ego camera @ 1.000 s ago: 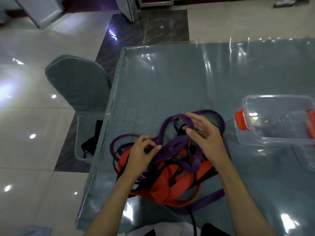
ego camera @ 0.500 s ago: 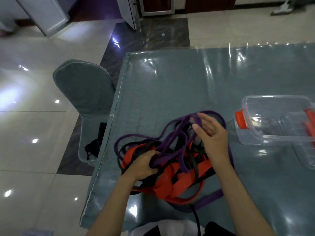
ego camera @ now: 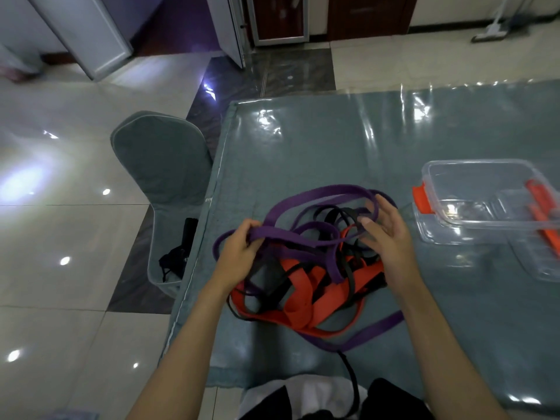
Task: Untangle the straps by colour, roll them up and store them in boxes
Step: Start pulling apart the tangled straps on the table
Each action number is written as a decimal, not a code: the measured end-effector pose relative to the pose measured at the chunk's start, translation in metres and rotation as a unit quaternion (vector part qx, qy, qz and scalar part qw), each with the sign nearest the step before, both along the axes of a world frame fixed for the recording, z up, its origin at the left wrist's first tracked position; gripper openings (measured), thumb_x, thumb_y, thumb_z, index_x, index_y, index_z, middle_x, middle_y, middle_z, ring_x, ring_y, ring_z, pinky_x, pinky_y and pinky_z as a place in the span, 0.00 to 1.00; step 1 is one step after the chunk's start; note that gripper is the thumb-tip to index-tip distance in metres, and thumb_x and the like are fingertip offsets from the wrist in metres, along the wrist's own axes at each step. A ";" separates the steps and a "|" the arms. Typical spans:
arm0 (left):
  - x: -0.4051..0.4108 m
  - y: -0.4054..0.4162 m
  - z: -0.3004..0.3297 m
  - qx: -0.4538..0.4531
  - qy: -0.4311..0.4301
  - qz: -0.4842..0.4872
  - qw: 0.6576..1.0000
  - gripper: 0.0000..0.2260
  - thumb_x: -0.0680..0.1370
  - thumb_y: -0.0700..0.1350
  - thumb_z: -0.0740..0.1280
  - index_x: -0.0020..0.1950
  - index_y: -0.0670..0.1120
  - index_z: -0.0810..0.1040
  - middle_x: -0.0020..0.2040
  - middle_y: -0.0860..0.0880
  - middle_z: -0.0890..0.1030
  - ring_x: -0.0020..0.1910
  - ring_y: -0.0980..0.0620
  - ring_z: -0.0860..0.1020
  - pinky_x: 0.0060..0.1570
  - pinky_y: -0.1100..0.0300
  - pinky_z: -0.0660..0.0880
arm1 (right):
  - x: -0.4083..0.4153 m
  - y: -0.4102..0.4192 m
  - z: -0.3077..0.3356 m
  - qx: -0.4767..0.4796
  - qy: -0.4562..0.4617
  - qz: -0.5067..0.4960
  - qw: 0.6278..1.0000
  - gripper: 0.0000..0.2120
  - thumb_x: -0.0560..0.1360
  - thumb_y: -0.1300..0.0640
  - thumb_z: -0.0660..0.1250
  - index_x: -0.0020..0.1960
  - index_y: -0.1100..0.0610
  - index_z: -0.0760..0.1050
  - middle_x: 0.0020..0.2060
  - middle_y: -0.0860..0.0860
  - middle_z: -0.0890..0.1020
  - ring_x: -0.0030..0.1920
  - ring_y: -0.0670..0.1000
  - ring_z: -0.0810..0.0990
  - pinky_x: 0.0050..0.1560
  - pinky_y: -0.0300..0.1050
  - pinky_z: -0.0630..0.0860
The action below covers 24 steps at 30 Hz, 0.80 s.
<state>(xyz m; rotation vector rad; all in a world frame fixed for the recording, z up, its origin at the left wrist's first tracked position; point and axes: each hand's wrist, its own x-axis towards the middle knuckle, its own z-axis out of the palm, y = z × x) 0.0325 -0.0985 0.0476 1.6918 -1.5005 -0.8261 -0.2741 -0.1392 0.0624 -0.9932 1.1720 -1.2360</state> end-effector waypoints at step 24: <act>-0.070 -0.038 0.145 -0.027 0.036 0.004 0.999 0.13 0.78 0.32 0.72 0.62 0.39 0.80 0.55 0.45 0.85 0.56 0.49 0.83 0.62 0.52 0.79 | 0.087 0.007 0.033 -0.092 0.073 0.194 0.974 0.31 0.77 0.54 0.78 0.77 0.44 0.70 0.67 0.42 0.82 0.70 0.46 0.79 0.68 0.45 0.78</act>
